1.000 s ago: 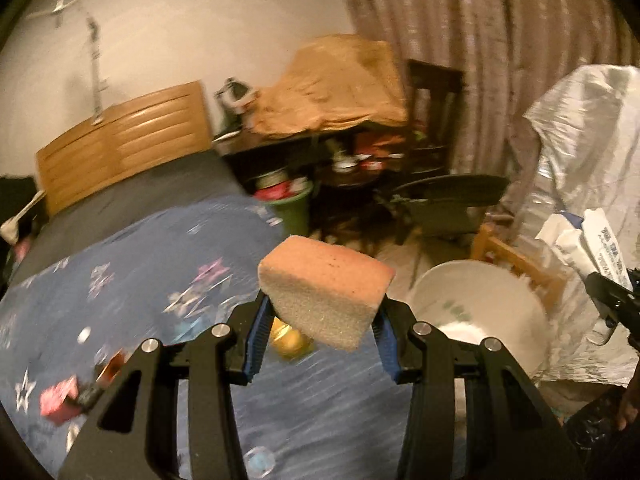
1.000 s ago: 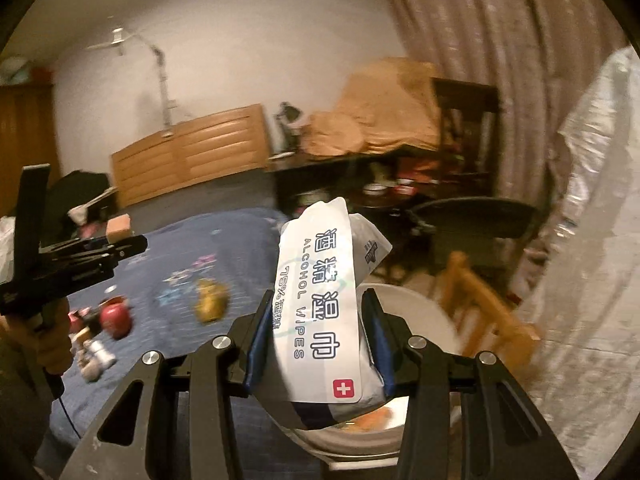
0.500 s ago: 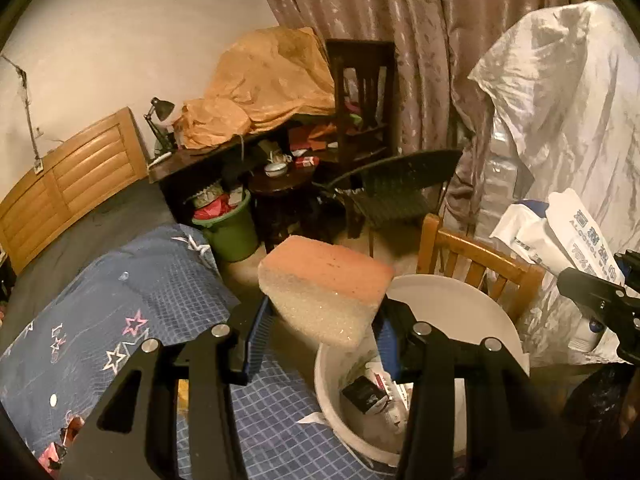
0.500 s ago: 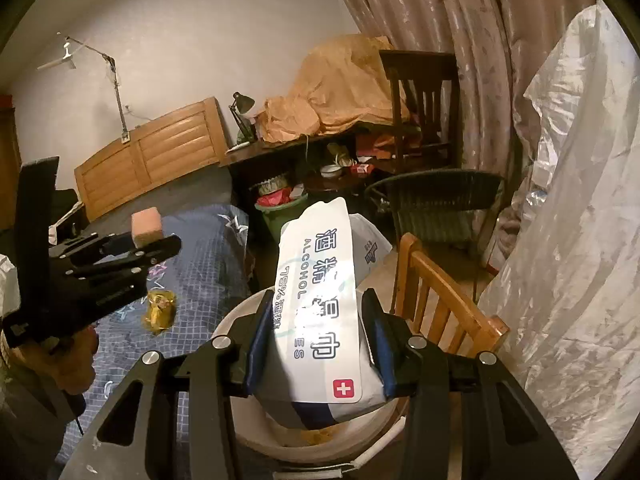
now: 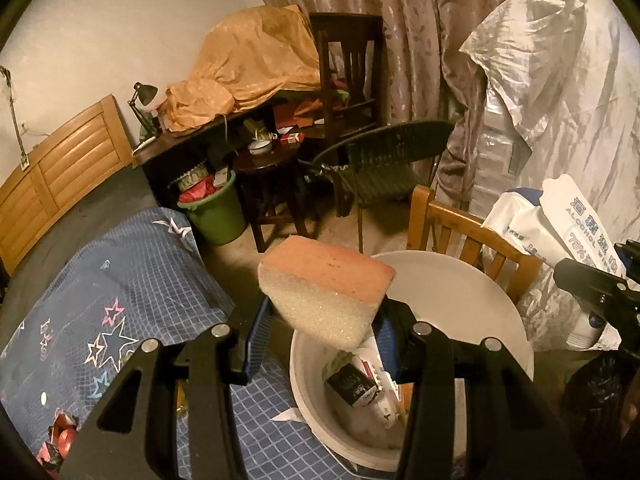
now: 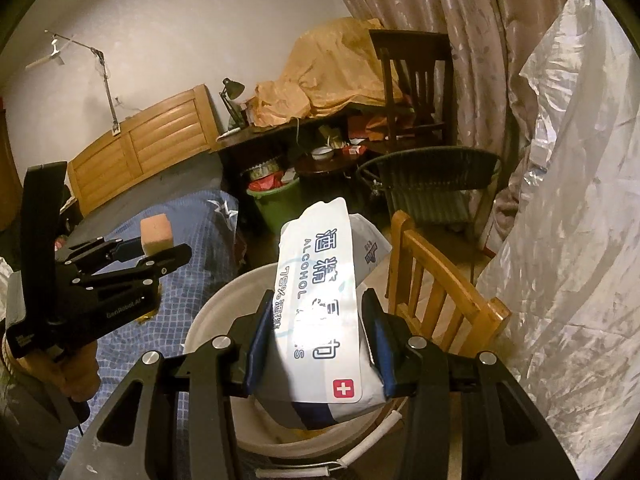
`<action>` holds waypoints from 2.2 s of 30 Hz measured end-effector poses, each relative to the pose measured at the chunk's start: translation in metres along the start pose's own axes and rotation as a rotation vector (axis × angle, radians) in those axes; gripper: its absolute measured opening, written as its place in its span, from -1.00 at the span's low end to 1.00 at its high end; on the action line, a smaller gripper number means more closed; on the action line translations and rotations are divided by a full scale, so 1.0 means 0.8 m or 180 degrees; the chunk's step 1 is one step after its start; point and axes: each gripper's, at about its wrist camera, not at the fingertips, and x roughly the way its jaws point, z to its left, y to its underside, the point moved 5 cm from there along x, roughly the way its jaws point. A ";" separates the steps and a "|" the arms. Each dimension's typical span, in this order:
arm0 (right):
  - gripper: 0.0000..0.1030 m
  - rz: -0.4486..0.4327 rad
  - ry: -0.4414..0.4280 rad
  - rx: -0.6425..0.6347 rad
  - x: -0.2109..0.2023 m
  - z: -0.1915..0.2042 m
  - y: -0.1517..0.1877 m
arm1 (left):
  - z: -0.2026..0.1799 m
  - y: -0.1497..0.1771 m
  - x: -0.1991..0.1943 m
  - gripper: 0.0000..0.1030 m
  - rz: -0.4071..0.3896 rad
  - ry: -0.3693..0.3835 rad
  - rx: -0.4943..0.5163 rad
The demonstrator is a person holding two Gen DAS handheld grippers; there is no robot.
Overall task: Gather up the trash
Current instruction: 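Carry the wipes packet and sponge over the white bucket with both tools, then open both tools to drop the wipes and sponge into the bucket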
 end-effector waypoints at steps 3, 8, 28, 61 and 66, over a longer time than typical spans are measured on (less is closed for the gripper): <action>-0.12 0.0019 0.0000 -0.0004 0.003 -0.001 0.002 | -0.002 0.002 0.003 -0.15 0.0011 0.0008 0.0009; -0.12 0.0039 0.0003 0.0003 0.006 -0.002 0.004 | -0.005 0.008 0.007 -0.15 0.0046 0.0022 0.0020; -0.12 0.0144 0.0028 0.0039 0.024 -0.010 0.014 | -0.018 0.022 0.031 -0.14 0.0169 0.0045 0.0060; -0.12 0.0201 0.0003 0.0000 0.051 -0.012 0.006 | -0.022 0.034 0.057 -0.14 0.0297 0.0034 0.0090; -0.02 0.0204 -0.0015 -0.0047 0.057 -0.008 0.002 | -0.020 0.032 0.062 -0.05 0.0325 0.0094 0.0082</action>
